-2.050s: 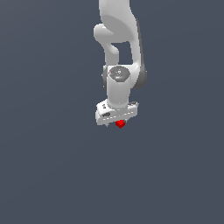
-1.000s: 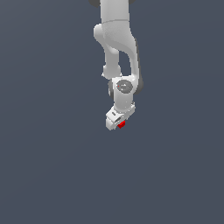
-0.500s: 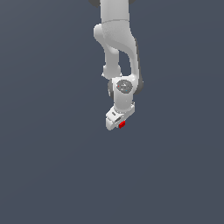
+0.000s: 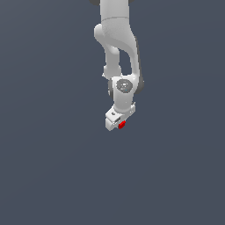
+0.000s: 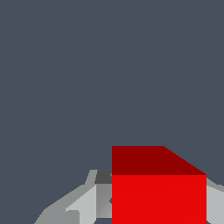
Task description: Pick up the red cube and move it to a goal position.
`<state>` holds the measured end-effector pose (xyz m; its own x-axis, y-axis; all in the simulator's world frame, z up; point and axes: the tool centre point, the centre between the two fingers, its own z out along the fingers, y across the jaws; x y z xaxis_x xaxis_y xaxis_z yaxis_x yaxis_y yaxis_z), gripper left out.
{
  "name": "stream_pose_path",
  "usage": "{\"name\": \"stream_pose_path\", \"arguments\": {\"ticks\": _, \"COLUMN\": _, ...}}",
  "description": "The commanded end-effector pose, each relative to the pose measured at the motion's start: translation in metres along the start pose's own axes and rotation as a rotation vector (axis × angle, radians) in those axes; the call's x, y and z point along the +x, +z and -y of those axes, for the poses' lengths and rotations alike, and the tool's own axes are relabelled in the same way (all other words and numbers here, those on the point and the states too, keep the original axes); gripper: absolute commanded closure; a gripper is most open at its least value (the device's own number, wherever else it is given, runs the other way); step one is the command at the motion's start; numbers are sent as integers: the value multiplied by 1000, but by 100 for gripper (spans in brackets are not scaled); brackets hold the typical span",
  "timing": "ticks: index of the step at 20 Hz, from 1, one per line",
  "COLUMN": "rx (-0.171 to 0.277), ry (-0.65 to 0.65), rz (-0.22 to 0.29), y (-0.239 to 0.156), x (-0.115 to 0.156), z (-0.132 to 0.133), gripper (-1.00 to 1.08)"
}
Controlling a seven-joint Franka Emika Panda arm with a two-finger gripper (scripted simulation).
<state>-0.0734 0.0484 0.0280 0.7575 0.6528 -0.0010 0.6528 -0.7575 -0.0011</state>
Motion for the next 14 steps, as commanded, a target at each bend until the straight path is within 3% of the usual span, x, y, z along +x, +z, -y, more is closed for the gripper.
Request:
{"name": "stream_pose_path", "arguments": {"ticks": 1, "rx": -1, "ry": 1, "rz": -1, "y": -9, "x": 0, "z": -6, "gripper": 108}}
{"name": "stream_pose_path", "arguments": {"ticks": 14, "rx": 1, "ry": -1, "rz": -2, "y": -101, "x": 5, "z": -64, "gripper": 108}}
